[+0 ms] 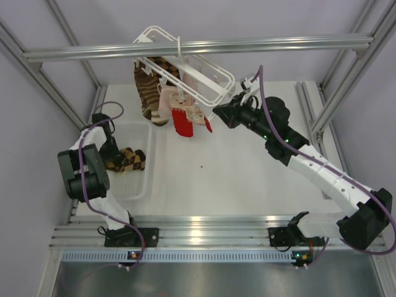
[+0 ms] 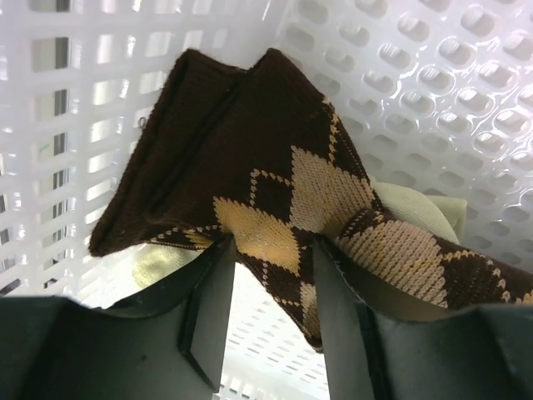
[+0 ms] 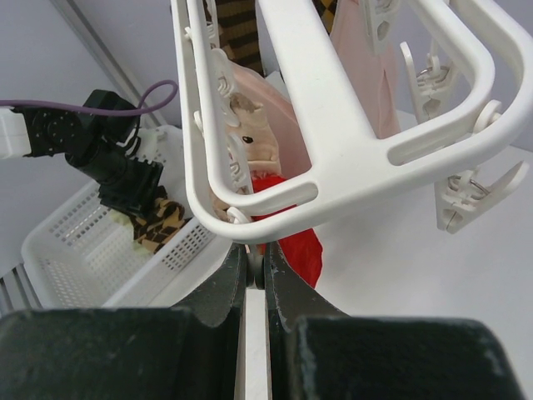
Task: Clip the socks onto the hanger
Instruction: Adjust the sock in the bin.
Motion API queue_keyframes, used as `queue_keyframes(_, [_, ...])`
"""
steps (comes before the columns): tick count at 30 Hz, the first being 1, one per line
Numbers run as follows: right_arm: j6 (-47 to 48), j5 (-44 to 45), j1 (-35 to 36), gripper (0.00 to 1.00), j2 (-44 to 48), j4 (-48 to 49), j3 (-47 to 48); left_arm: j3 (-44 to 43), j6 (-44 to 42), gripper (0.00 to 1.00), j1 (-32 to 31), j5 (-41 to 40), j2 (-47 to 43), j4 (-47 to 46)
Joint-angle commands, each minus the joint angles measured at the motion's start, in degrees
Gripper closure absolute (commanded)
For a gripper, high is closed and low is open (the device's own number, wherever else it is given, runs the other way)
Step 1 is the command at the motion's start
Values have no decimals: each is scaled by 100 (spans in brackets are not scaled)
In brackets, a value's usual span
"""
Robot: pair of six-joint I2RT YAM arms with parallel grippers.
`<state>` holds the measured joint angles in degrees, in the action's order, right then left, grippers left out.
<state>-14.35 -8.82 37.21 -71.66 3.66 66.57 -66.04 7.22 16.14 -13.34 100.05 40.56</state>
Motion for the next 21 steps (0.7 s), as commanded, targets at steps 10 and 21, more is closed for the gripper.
queue_keyframes(10, [169,161,-100,100,-164,-164,445,-119,51,99,21,297,94,-453])
queue_keyframes(21, [178,12,-100,100,-59,3,392,-445,-1836,100,-6,842,-1917,-171])
